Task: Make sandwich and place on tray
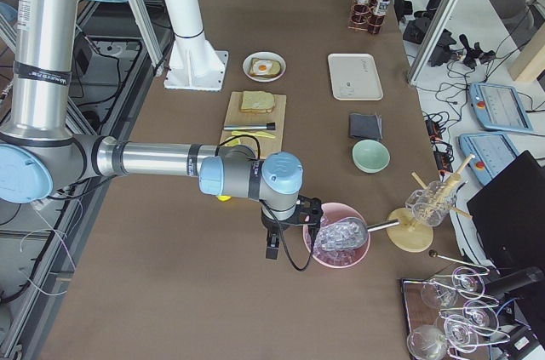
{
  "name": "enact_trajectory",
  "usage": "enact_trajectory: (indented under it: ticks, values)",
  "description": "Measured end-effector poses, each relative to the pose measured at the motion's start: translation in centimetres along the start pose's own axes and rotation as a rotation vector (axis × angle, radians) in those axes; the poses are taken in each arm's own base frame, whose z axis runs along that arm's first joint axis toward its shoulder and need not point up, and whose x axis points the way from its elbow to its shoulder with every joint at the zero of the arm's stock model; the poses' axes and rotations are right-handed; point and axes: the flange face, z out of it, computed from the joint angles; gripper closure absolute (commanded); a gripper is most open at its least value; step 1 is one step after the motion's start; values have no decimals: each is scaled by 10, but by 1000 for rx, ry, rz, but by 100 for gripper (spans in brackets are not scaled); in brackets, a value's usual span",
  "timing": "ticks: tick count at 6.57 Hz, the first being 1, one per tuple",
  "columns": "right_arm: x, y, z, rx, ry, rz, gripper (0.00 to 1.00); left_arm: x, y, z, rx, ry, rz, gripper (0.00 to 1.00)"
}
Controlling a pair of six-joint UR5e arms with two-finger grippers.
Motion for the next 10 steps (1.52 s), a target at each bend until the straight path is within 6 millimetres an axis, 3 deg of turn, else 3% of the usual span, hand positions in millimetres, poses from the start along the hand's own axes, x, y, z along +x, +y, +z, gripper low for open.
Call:
enact_trajectory:
  ticks: [6,8,10]
  values:
    - [-1,1,-2,4,0,-8,0,3,-2,-3,5,-1,6,2]
    - [-10,-7,-11,25,-4,-23,0,9,-7,-9,20,-2,26,2]
    - [-35,-16,-38,96,-18,-87,0,29,-15,-26,81,-11,102,2]
